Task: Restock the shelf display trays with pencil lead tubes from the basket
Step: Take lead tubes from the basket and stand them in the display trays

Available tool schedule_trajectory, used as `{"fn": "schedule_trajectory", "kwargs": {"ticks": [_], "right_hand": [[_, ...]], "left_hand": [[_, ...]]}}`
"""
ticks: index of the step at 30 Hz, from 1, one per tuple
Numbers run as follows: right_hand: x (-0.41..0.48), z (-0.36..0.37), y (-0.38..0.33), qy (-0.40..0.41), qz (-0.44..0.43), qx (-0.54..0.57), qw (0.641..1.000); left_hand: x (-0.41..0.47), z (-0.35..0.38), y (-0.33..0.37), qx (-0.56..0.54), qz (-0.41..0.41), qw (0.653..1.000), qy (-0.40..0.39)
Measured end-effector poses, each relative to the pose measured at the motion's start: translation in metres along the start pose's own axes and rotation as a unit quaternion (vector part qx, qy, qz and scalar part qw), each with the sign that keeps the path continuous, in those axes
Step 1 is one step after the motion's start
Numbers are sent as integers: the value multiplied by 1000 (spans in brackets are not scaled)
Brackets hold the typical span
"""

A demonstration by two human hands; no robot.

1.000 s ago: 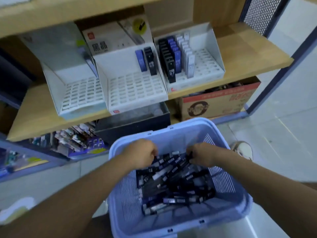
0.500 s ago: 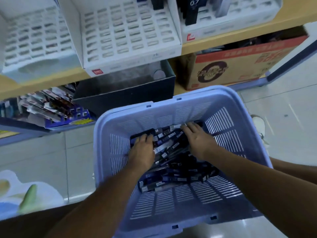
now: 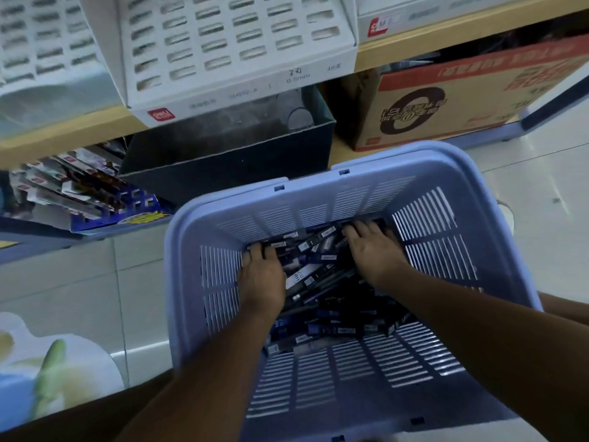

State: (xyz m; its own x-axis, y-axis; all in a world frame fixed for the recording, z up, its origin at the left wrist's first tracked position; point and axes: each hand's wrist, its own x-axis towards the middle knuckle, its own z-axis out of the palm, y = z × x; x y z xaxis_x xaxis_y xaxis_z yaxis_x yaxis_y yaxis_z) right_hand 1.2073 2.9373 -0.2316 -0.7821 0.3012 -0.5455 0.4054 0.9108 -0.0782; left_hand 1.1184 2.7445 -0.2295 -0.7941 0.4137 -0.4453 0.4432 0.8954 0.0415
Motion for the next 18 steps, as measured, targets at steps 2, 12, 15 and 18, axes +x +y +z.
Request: {"fn": "schedule_trajectory", "kwargs": {"ticks": [2, 12, 15, 18], "right_hand": [[1, -2, -2, -36, -20, -13, 999], [-6, -13, 3, -86, -42, 52, 994], [-15, -24, 2, -111, 72, 334, 933], [-35, -38, -9, -121, 177, 679, 702]], "left_hand": [[-3, 3, 2, 8, 15, 1000, -21], [-10, -10, -2, -295, -84, 948, -85], [-11, -20, 0, -413, -126, 897, -99], [-20, -36, 14, -543, -165, 806, -165]]}}
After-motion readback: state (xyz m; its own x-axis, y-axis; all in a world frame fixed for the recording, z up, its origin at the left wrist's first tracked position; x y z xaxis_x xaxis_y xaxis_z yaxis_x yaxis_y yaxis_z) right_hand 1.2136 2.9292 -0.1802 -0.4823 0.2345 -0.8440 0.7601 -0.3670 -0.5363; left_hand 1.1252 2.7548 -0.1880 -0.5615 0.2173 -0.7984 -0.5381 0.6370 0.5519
